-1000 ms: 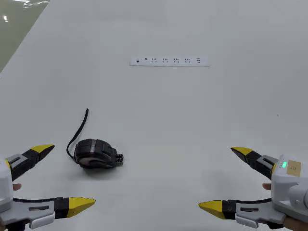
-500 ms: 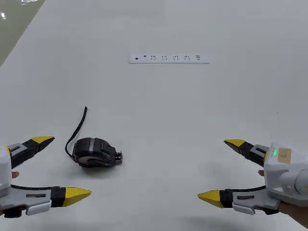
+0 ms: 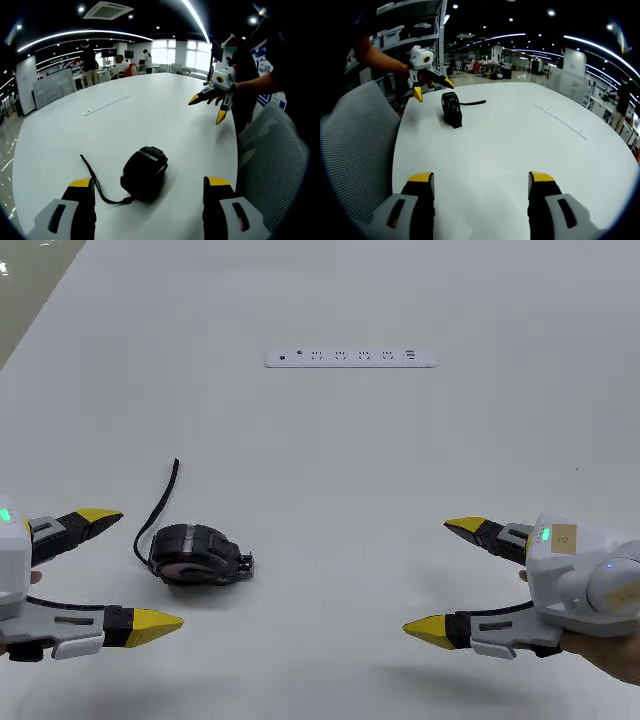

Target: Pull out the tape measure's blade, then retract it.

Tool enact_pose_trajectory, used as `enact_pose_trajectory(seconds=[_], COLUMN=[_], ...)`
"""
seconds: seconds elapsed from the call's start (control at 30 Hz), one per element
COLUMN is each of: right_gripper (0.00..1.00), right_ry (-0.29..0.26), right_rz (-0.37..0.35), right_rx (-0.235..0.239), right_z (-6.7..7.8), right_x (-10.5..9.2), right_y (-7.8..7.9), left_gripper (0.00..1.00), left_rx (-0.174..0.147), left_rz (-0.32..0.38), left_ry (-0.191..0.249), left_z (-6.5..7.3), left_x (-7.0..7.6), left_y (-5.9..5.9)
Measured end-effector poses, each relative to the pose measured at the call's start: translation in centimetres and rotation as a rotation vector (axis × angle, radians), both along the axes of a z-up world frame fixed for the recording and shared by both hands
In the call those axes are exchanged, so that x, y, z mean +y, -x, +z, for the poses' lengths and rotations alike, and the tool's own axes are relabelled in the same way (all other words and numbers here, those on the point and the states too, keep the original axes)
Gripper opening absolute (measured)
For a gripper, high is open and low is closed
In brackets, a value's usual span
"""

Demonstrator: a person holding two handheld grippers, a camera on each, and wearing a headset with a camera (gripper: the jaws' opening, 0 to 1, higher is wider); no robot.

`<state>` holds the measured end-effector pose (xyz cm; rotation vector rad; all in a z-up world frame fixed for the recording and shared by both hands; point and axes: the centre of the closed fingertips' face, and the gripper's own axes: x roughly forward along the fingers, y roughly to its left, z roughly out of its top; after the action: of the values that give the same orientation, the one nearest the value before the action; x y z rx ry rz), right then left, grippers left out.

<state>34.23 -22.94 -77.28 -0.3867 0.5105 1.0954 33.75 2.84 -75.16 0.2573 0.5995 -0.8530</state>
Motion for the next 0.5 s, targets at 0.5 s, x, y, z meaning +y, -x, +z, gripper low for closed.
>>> enact_pose_trajectory(seconds=[0.5], right_gripper=[0.65], right_ry=[0.020], right_rz=[0.126], right_rx=[-0.034], right_z=[-0.4], right_x=[2.8], right_y=[-0.9], left_gripper=[0.69], left_rx=[0.038], left_rz=[-0.122], left_ry=[-0.085], left_z=[-0.9], left_x=[-0.3], left_y=[-0.8])
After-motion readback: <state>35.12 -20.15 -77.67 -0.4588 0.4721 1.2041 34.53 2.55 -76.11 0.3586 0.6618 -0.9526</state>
